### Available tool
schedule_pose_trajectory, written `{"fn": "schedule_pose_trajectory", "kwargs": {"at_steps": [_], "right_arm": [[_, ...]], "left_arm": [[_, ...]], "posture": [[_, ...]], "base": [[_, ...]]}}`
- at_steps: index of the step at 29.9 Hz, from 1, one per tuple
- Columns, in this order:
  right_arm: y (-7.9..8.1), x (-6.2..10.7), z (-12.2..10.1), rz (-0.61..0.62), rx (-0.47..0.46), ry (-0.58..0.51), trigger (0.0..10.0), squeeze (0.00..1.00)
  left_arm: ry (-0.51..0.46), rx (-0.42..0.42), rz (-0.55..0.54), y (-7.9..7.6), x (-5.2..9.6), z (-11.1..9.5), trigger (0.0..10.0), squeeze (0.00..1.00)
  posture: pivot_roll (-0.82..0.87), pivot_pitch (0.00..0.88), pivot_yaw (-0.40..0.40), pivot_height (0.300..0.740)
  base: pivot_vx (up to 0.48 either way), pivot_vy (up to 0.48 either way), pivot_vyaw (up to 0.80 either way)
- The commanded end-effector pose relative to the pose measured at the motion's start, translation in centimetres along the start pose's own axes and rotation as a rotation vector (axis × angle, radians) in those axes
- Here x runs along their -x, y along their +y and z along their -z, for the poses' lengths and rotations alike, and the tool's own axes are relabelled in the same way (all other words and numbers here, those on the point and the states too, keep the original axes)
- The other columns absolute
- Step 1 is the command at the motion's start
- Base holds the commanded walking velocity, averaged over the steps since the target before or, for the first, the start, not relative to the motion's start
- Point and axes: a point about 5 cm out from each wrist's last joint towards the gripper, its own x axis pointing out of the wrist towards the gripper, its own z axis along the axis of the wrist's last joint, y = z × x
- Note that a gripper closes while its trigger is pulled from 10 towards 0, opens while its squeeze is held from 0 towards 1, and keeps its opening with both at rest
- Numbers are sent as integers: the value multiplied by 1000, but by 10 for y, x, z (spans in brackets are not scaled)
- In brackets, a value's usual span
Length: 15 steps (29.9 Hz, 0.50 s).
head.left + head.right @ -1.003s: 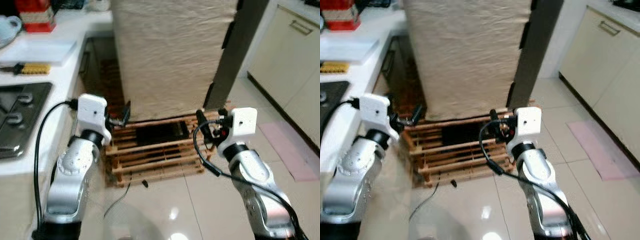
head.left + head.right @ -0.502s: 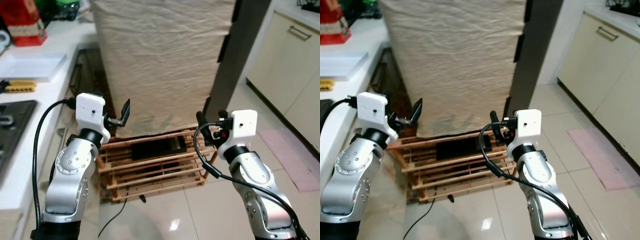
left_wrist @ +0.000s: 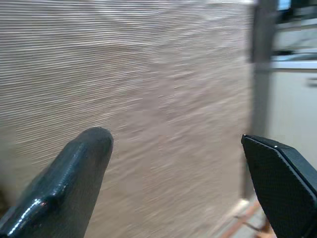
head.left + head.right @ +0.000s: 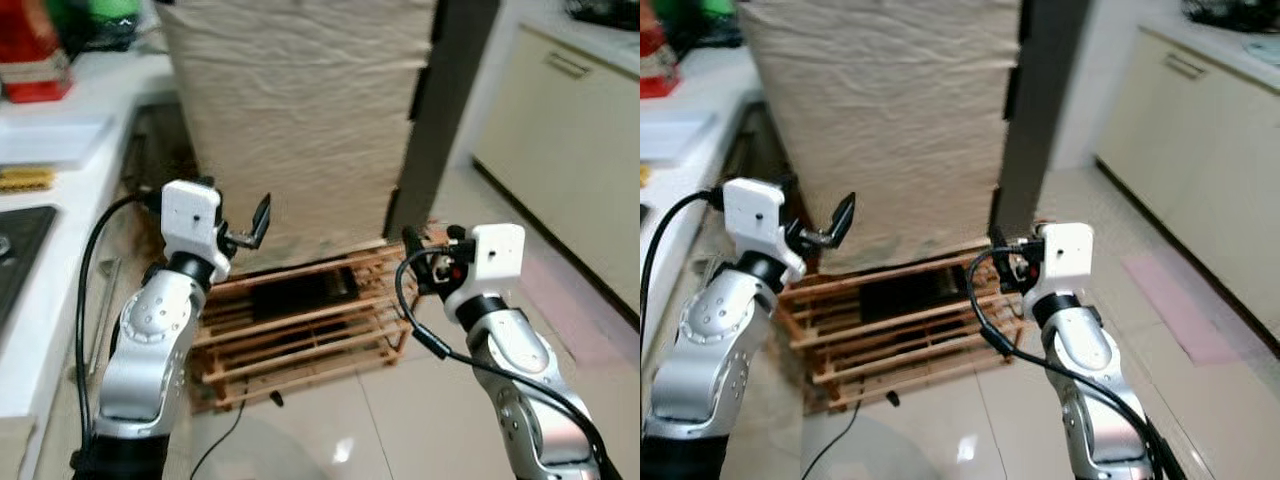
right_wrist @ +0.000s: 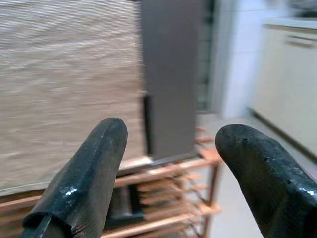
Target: Restocking fridge
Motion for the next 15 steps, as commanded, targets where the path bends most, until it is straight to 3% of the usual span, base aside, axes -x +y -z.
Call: {"fn": "schedule_pose_trajectory", "kwargs": {"at_steps": [1, 4, 7, 9, 11, 15], "right_arm": [[2, 1, -4, 0, -9, -14, 10000, 0], [2, 2, -4, 13, -5, -21, 10000, 0], [1, 2, -4, 19, -5, -20, 10000, 0], [1, 2, -3, 24, -7, -20, 10000, 0], [0, 2, -4, 32, -9, -24, 10000, 0], [0, 2, -4, 39, -14, -28, 10000, 0]], "left_arm": [[-2, -4, 8, 1, -1, 0, 10000, 0], [-7, -42, 42, -5, -3, -2, 10000, 0], [-10, -71, 50, -6, -3, -3, 10000, 0], [-3, -58, 50, -6, -4, -2, 10000, 0], [9, 5, 43, -5, -4, 0, 10000, 0], [10, -10, 43, -2, -4, -1, 10000, 0]], "posture": [[0, 0, 20, 740], [-2, 0, 27, 740], [-2, 0, 34, 740], [-1, 0, 39, 740], [-1, 0, 44, 740], [3, 0, 46, 740]], "base": [[0, 334, -800], [0, 0, 0], [0, -480, 0], [0, -480, 0], [0, 0, 0], [0, 0, 0]]}}
